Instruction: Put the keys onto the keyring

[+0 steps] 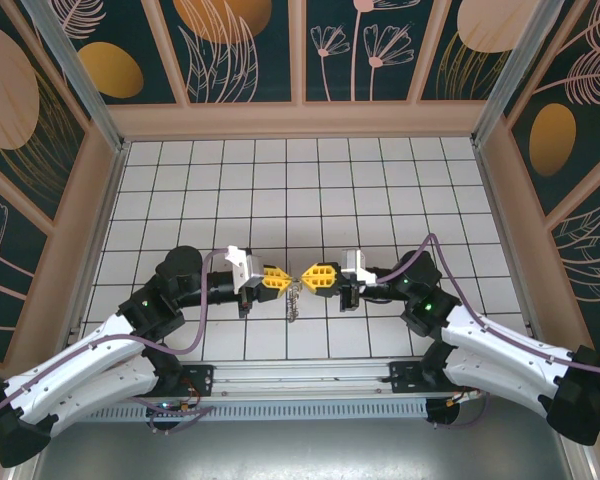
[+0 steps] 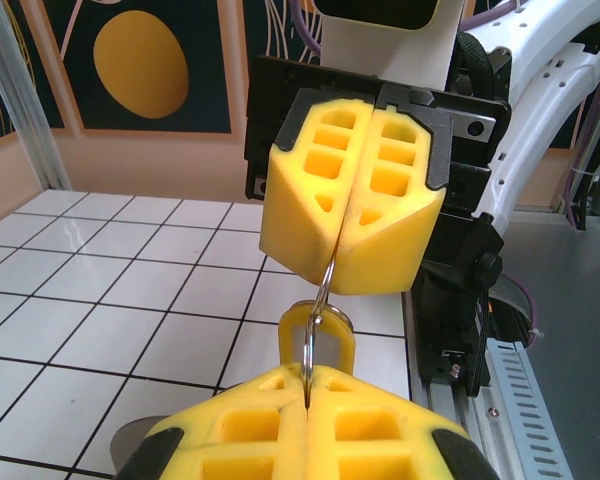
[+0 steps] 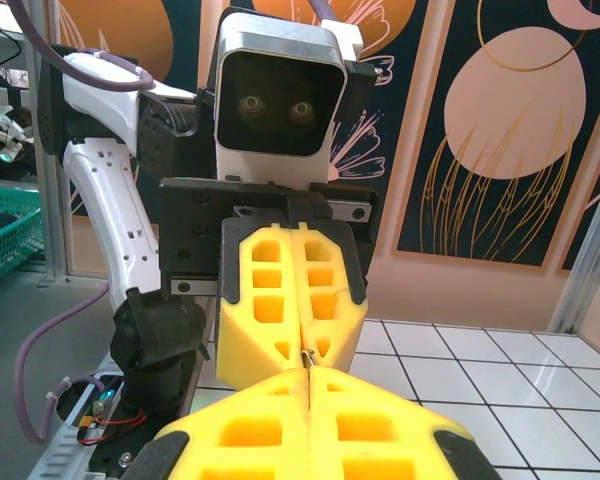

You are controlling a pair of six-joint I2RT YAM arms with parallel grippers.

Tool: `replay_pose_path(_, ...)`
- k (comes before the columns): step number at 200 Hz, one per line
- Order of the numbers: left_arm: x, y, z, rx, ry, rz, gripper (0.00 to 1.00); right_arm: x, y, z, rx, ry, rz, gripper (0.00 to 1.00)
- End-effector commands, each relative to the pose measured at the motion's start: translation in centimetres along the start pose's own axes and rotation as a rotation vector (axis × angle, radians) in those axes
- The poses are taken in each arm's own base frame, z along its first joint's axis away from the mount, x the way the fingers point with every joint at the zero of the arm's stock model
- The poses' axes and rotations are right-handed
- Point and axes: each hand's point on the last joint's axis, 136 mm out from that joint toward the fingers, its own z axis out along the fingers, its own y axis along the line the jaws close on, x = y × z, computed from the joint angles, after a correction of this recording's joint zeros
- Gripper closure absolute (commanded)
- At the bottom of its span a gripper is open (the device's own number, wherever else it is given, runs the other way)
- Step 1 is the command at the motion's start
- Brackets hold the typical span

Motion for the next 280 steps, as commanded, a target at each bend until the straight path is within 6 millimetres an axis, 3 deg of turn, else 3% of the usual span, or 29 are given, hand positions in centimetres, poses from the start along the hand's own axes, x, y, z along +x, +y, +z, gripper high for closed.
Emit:
replay_pose_path(1, -2.38, -0.43, -0.36, 0.012, -0.066, 0.059, 1.0, -0.43, 0.04, -0.03, -0.009, -0.027, -0.001, 1.0)
replay_pose_path(280, -2.11, -0.24, 0.12, 0.019, -0.055, 0.045, 1.0, -0.28, 0.02, 0.56, -0.034, 0.012, -0.014, 1.0)
